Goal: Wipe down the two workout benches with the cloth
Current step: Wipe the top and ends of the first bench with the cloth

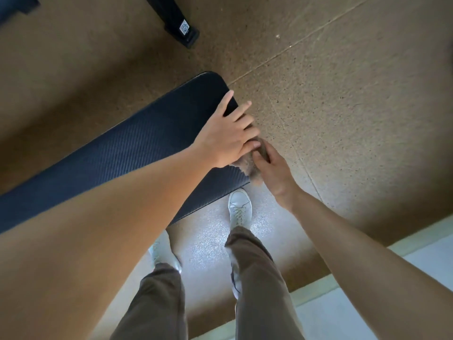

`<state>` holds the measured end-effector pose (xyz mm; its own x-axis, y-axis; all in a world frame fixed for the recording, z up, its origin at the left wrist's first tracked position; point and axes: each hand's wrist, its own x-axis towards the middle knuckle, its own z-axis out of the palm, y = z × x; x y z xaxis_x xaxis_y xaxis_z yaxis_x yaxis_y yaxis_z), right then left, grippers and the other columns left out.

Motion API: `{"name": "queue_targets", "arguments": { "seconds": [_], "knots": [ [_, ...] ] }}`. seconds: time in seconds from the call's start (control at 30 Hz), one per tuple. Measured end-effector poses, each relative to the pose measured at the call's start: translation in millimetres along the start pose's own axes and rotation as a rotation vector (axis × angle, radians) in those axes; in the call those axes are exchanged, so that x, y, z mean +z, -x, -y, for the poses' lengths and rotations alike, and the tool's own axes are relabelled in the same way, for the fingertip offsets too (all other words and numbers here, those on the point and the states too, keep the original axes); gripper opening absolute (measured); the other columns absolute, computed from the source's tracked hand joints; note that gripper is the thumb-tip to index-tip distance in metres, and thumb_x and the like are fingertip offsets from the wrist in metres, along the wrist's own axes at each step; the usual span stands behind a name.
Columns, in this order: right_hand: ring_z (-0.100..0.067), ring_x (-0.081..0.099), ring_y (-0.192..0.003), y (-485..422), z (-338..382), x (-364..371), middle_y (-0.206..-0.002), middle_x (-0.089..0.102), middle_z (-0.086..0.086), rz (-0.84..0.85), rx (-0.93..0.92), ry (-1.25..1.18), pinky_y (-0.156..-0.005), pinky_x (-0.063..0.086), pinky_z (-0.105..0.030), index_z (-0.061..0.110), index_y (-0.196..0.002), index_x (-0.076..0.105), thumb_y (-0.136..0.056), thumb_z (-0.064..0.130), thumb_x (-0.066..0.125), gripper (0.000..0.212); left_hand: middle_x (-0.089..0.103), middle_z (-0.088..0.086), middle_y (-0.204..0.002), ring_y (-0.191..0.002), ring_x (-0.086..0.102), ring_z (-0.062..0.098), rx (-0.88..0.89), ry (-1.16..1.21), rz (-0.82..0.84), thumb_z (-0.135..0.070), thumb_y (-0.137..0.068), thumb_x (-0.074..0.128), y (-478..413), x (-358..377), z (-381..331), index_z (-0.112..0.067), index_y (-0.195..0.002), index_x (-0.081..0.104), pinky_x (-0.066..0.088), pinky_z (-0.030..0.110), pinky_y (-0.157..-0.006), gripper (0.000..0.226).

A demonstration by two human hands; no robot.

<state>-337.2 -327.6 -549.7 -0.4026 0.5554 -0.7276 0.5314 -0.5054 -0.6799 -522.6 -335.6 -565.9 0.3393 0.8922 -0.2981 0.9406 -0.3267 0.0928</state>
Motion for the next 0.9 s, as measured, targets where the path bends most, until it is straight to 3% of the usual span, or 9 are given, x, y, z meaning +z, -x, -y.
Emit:
{"name": "queue_targets", "arguments": {
  "seconds": [0.03,0.1,0.2,0.3,0.37,0.47,0.6,0.77,0.9],
  "knots": [
    [0.011,0.058,-0.113,-7,5,1,-0.127,0.064,0.016,-0.002,-0.009,0.016,-0.097,0.044,-0.011,0.026,-0.147,0.051,-0.107,0.016,0.05,0.04,0.06,0.005,-0.14,-0.155,0.027,0.034,-0.005,-0.03,0.015,-0.054,-0.108,0.016,-3,-2,7,-0.026,-0.129,0.063,0.009,0.067,-0.124,0.06],
    [-0.002,0.061,-0.107,-20,15,4,-0.117,0.065,0.007,-0.006,-0.029,0.09,-0.091,0.045,-0.015,0.021,-0.135,0.058,-0.107,0.015,0.051,0.03,0.059,0.004,-0.143,-0.155,0.025,0.036,-0.024,-0.069,0.037,-0.054,-0.108,0.014,-7,-8,21,-0.028,-0.131,0.062,0.005,0.068,-0.124,0.059],
    [-0.025,0.044,-0.14,-48,29,10,-0.146,0.05,-0.012,-0.005,-0.093,0.299,-0.121,0.033,-0.041,0.017,-0.137,0.057,-0.106,0.025,0.051,0.032,0.059,0.003,-0.144,-0.156,0.023,0.036,-0.068,-0.089,0.042,-0.051,-0.109,0.018,-10,-12,41,-0.028,-0.132,0.06,0.003,0.07,-0.123,0.053],
    [-0.026,0.059,-0.116,-71,49,22,-0.12,0.065,-0.004,-0.033,-0.151,0.41,-0.105,0.044,-0.056,0.023,-0.125,0.06,-0.101,0.04,0.052,0.031,0.055,0.001,-0.147,-0.156,0.025,0.036,-0.136,-0.086,0.03,-0.047,-0.109,0.035,-11,-14,62,-0.031,-0.134,0.059,0.006,0.071,-0.122,0.038],
    [-0.027,0.06,-0.116,-84,65,30,-0.117,0.067,0.001,-0.064,-0.181,0.503,-0.103,0.046,-0.056,0.03,-0.126,0.056,-0.093,0.055,0.049,0.042,0.054,0.0,-0.149,-0.154,0.029,0.035,-0.183,-0.063,0.001,-0.045,-0.109,0.039,-10,-13,78,-0.034,-0.139,0.056,0.007,0.071,-0.122,0.036],
    [-0.024,0.059,-0.124,-101,90,40,-0.133,0.062,-0.001,-0.018,-0.248,0.566,-0.105,0.047,-0.052,0.024,-0.143,0.046,-0.095,0.047,0.06,0.055,0.048,-0.001,-0.155,-0.153,0.032,0.032,-0.308,0.072,-0.013,-0.045,-0.109,0.034,-4,-10,97,-0.036,-0.154,0.037,0.003,0.067,-0.125,0.045],
    [-0.028,0.03,-0.152,-118,121,55,-0.168,0.022,-0.005,0.022,-0.323,0.933,-0.123,0.029,-0.051,0.017,-0.162,0.022,-0.093,0.05,0.067,0.088,0.048,0.001,-0.156,-0.15,0.038,0.027,-0.448,0.263,0.013,-0.043,-0.11,0.032,24,-4,113,-0.025,-0.157,0.032,0.006,0.06,-0.127,0.051],
    [-0.033,0.037,-0.142,-126,152,94,-0.145,0.05,-0.006,0.128,-0.452,1.353,-0.119,0.023,-0.052,0.023,-0.144,0.05,-0.091,0.066,0.058,0.068,0.06,0.002,-0.141,-0.134,0.055,0.027,-0.538,0.358,0.02,-0.042,-0.111,0.031,75,12,131,-0.022,-0.14,0.051,0.023,0.051,-0.124,0.04],
    [-0.034,0.036,-0.144,-121,144,123,-0.148,0.05,-0.007,0.133,-0.528,1.469,-0.121,0.012,-0.059,0.023,-0.148,0.046,-0.098,0.065,0.045,0.064,0.066,0.005,-0.118,-0.111,0.064,0.027,-0.594,0.368,-0.039,-0.039,-0.112,0.029,108,14,133,-0.017,-0.127,0.059,0.043,0.045,-0.101,0.041]
  ]
}}
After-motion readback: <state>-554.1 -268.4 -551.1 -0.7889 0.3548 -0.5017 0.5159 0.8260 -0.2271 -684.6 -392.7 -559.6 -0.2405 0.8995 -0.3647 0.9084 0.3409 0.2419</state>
